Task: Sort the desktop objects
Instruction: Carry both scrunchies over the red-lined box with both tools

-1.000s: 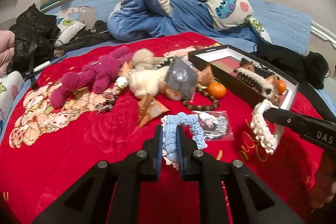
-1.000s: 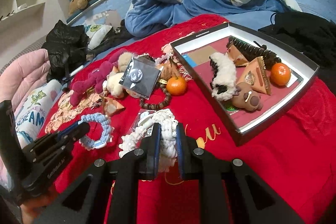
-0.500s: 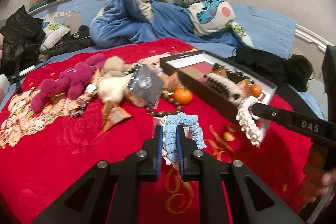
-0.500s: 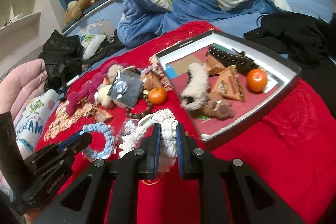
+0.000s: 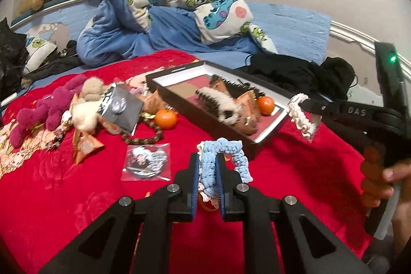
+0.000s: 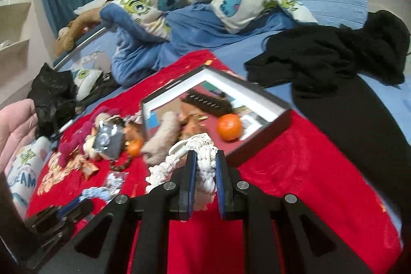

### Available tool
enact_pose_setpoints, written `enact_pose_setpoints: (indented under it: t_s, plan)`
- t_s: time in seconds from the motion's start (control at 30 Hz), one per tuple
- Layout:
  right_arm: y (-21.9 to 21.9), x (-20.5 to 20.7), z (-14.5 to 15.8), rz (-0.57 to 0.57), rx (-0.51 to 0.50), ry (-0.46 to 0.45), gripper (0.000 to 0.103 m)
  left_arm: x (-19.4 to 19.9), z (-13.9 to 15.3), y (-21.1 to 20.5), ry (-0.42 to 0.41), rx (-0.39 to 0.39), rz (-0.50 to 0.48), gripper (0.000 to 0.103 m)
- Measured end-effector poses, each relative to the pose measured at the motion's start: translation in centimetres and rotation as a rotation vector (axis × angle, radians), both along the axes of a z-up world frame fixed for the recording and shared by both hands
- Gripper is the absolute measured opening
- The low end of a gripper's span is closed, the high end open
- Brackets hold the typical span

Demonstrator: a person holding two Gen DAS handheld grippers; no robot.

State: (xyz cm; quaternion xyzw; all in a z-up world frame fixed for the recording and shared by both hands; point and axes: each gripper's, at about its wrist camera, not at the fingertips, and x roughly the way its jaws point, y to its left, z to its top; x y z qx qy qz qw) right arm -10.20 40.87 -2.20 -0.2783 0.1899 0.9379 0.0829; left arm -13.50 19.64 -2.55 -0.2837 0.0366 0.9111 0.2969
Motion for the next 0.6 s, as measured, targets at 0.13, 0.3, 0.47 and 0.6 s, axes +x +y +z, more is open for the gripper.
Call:
enact_pose_setpoints:
  t_s: [0.13,0.3,0.47,0.6]
  plan:
    - [1.1,0.6,-0.2,-0.020,0.009,0.003,0.015,0.3,0.4,1.0,0.000,0.018,-0.015,0.013]
    - [1.4,0.9,0.2,-0.033,0.053,0.029,0.015,0.4,0.9,2.7,0.013,0.023,-0.026,0.013]
    - [1.1,0.6,0.9,-0.030,0.091,0.072,0.015,-0.2,1.3,4.3,0.024,0.011,-0.015,0.013]
    - [0.9,0.2,1.4,-0.011,0.077,0.109,0.015,-1.3,1.8,5.0,0.010,0.030,0.002,0.013]
